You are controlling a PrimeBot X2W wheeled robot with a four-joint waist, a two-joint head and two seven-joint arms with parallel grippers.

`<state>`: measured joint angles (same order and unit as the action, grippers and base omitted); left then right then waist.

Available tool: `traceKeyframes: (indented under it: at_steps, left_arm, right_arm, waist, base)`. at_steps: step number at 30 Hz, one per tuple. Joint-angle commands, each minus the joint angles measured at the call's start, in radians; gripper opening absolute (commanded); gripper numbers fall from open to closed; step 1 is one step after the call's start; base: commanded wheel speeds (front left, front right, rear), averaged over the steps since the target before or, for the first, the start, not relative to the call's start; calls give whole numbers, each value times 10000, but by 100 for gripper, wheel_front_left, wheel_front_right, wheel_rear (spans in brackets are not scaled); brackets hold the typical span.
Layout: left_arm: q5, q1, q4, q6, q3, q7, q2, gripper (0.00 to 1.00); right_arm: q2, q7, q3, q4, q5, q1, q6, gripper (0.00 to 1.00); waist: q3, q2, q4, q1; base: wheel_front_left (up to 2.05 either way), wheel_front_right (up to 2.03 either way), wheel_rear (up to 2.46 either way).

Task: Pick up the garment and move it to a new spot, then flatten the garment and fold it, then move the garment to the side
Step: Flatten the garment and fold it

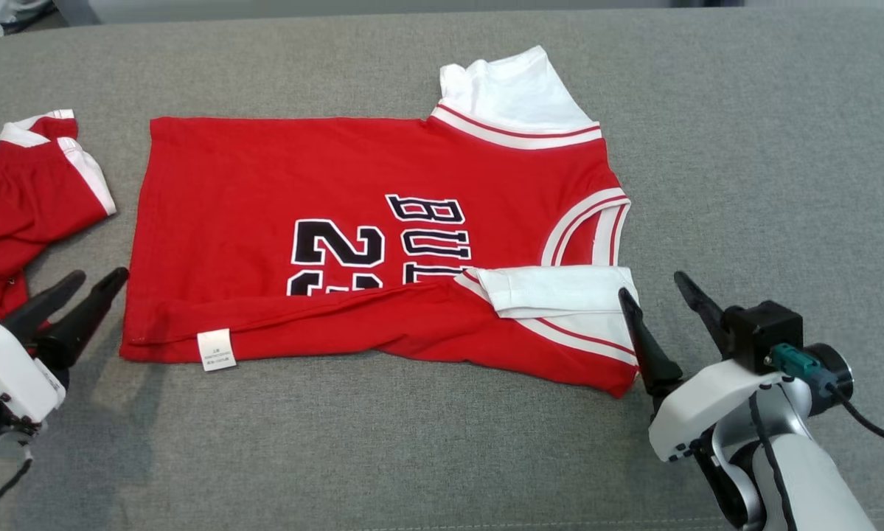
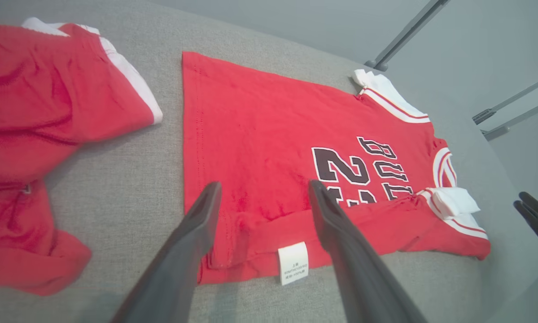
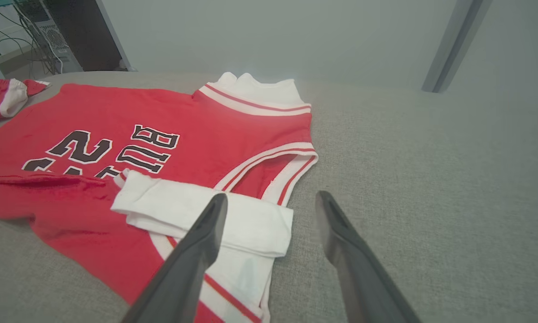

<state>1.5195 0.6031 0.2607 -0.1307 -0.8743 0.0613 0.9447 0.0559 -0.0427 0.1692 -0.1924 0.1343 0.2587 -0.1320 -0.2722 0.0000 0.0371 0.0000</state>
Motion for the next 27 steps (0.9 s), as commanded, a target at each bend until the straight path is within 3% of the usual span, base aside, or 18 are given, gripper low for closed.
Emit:
traceKeyframes:
  at_steps: [1, 14, 22, 27]
  left_arm:
    - [-128, -13, -53, 0, 392, -333, 420, 100]
    - [-499, -1370, 573, 0, -379, -2646, -657, 100]
    - [-1007, -2014, 1289, 0, -677, -3152, -1197, 100]
    - [-1558, -2289, 1839, 0, -72, -3222, -1641, 100]
  right_arm:
    - [-56, 89, 240, 188, 28, -146, 13, 100]
    - [-56, 329, 487, -319, 422, -1140, 13, 100]
    - [-57, 731, 536, -774, 702, -1634, 13, 100]
    - [-57, 1138, 666, -1069, 957, -1882, 13, 100]
  waist:
    - [204, 0, -70, 0]
    - [1081, 0, -236, 0]
    - [1280, 0, -200, 0]
    - [1130, 0, -152, 0]
  base:
    - [0, 0, 0]
    - [0, 0, 0]
    - [0, 0, 0]
    - [0, 0, 0]
